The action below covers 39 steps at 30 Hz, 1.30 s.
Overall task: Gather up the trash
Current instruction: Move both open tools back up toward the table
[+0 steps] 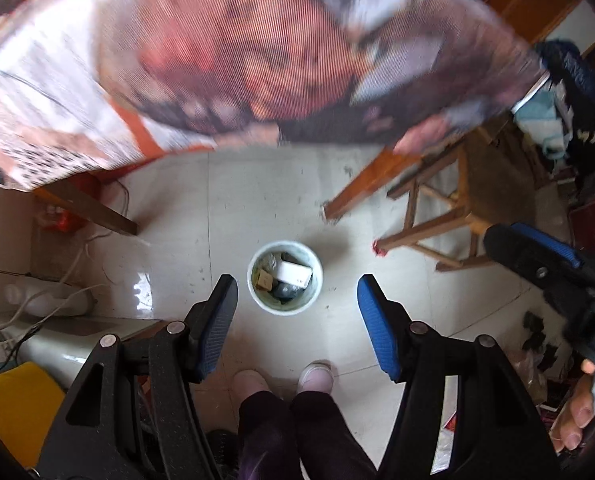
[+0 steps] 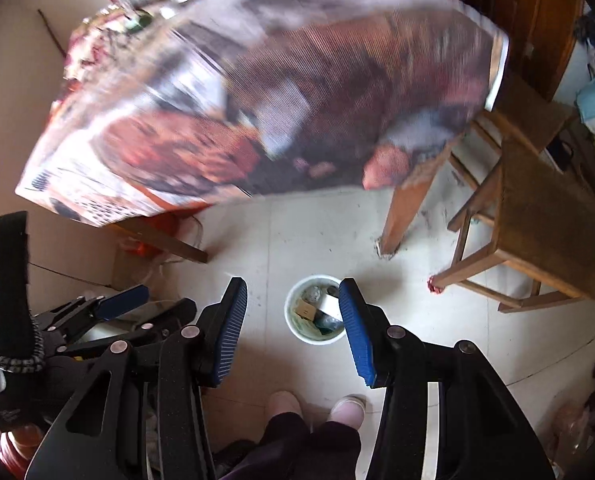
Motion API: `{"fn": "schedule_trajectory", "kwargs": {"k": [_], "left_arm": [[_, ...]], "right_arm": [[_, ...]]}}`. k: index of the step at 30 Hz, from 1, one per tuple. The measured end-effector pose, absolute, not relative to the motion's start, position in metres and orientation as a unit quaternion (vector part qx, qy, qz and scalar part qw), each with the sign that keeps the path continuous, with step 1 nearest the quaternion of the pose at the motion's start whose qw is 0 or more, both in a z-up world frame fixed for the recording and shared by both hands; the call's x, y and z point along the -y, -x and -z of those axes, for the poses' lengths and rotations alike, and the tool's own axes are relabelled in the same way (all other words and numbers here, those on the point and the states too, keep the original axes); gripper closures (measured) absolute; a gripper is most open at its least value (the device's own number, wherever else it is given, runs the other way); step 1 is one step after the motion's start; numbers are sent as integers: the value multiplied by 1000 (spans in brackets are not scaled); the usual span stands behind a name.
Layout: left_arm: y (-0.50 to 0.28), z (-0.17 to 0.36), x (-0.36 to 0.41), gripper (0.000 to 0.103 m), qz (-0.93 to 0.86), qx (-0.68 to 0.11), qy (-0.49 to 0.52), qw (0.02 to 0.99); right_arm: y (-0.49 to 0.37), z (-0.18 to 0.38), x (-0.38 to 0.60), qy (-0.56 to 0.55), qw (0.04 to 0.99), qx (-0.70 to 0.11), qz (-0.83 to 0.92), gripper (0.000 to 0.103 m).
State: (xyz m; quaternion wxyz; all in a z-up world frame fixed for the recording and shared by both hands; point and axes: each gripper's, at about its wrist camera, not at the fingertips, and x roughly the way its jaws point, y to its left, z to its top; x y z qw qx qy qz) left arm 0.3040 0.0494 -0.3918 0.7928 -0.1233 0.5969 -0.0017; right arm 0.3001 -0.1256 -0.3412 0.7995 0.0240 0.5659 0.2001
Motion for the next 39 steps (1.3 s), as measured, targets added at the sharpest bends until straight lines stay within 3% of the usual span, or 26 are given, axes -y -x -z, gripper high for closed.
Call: {"fn": "schedule_trajectory", "kwargs": {"k": [19, 28, 31, 35, 36, 39], "left_arm": [[-227, 120, -104, 42, -18, -417, 109, 902], [-185, 35, -123, 30, -15, -306, 72, 949], [-176, 17, -129, 15, -16, -275, 67, 959], [-173, 3, -138, 1, -21, -247, 73, 966], [-174, 1, -140, 1, -24, -242, 75, 967], [-185, 0, -146, 1, -33, -240, 80, 967]], "right_arm": [[-225, 115, 89, -26, 875, -423, -235, 59], [-192, 39, 81, -16, 927, -297, -227, 51], [-186, 23, 79, -19, 939, -261, -224, 37], [-184, 11, 75, -17, 951, -227, -210, 14], [-186, 9, 74, -18, 953, -223, -207, 5], [-195, 7, 74, -25, 956, -213, -203, 0]]}}
